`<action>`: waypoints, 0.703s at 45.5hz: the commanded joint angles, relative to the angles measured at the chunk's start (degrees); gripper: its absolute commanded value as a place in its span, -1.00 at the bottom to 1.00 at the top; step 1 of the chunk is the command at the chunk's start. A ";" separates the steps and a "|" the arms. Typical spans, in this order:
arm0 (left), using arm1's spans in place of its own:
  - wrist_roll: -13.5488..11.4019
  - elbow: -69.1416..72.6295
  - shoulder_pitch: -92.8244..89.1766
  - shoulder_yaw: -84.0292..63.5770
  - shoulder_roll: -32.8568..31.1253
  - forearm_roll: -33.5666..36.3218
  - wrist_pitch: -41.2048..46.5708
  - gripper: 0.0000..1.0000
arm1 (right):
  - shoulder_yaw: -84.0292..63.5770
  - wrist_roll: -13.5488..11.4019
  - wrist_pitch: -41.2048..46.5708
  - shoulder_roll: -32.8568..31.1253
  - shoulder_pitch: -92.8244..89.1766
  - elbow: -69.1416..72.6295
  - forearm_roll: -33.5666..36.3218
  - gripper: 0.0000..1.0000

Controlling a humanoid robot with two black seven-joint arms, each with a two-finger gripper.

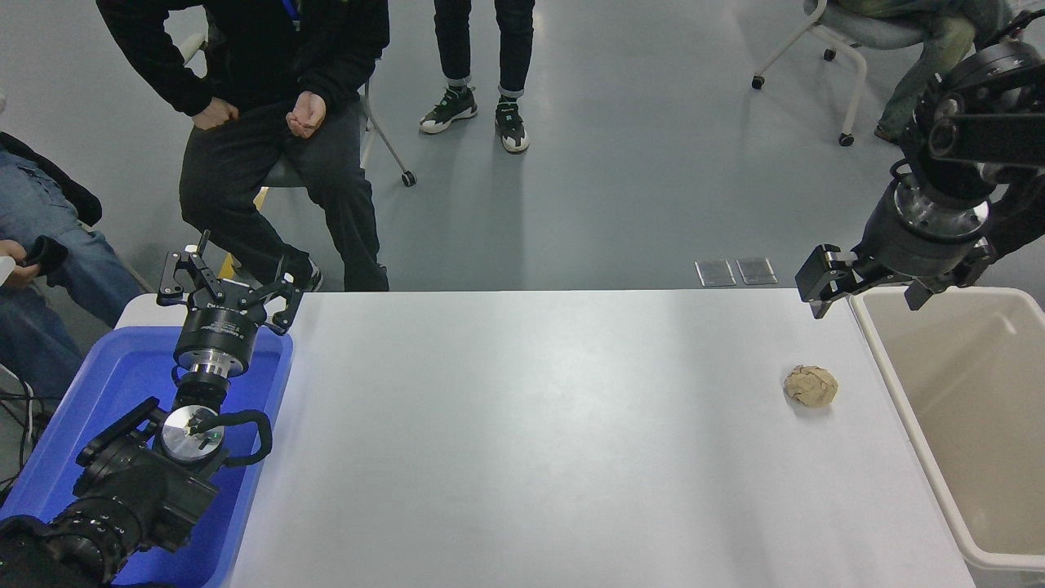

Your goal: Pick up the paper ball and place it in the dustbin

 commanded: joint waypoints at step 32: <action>0.00 0.00 0.00 0.00 0.00 0.00 0.00 0.98 | 2.22 -0.17 -9.74 0.37 -10.27 -3.78 1.23 1.00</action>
